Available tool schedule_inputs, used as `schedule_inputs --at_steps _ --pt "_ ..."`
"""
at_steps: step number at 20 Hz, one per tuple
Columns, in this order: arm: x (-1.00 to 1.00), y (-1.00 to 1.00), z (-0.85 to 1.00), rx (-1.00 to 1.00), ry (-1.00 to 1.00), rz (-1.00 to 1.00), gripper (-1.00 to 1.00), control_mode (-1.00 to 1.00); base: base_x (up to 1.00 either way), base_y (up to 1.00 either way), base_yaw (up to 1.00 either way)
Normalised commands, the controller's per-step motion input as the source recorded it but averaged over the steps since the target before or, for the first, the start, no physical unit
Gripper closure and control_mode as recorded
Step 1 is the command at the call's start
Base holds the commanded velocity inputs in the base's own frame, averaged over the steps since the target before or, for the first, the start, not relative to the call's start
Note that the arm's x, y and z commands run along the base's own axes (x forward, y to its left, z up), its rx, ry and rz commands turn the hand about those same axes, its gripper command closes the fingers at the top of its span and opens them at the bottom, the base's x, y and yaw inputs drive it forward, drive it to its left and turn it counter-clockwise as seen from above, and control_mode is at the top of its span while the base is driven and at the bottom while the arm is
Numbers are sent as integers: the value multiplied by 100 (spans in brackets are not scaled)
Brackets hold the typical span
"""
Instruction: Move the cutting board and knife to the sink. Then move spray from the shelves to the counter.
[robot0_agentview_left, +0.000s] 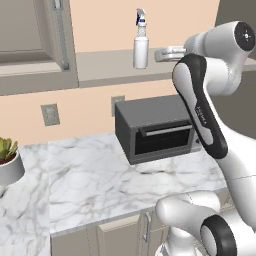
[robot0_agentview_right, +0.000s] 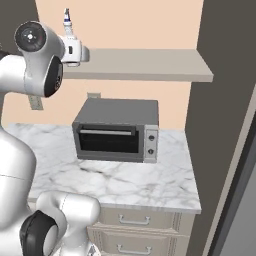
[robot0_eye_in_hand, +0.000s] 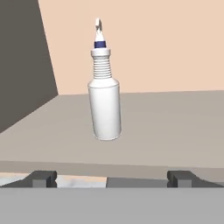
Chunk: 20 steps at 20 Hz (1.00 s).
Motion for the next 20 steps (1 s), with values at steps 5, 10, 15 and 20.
schedule_inputs --at_steps 5,10,15,20 --pt "21 9 28 -1 0 0 -100 -100 0 0 0" --pt "15 9 27 0 -1 1 -100 -100 0 0 0" --pt "15 10 21 0 0 1 -100 -100 0 0 0" --pt "17 15 8 0 -1 1 -100 -100 0 0 0"
